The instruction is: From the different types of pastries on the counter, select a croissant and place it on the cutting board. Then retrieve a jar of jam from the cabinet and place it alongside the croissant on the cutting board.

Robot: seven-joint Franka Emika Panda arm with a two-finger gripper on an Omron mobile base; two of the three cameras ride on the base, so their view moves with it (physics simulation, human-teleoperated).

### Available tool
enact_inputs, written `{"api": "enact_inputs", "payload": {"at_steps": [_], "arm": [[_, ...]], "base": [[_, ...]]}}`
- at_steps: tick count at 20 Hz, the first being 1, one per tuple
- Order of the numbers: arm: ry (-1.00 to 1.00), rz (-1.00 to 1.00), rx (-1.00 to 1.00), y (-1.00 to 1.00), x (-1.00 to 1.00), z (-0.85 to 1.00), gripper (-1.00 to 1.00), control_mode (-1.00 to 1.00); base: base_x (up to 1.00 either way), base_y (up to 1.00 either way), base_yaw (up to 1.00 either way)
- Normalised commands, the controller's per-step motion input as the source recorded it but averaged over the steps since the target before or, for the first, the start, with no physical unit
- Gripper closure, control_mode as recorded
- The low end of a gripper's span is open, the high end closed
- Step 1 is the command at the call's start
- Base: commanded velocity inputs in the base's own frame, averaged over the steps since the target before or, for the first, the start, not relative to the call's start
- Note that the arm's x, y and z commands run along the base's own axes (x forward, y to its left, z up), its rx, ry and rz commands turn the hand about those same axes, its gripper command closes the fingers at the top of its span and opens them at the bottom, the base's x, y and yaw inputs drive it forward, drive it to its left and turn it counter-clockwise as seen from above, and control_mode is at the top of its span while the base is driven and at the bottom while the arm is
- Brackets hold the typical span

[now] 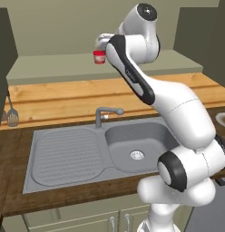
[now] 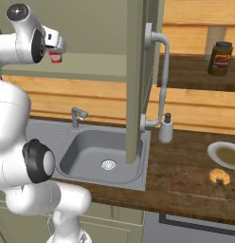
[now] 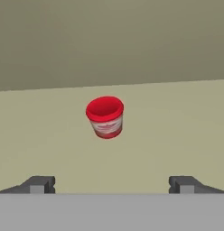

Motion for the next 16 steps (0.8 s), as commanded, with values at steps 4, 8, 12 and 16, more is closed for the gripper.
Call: {"api": "enact_inputs", "payload": {"at_steps": [4, 8, 12, 16], "arm": [[0.00, 0.19, 0.00, 0.09, 0.24, -0.17, -1.00, -1.00], [0.00, 0.08, 0.00, 0.00, 0.40, 0.00, -1.00, -1.00], [-0.01, 0.00, 0.00, 0.00, 0.32, 0.00, -1.00, -1.00], [-0.02, 0.00, 0.00, 0.10, 0.08, 0.00, -1.00, -1.00]], "base": [[0.00, 0.00, 0.00], [0.00, 0.00, 0.00], [0.00, 0.00, 0.00], [0.00, 0.00, 0.00]]}}
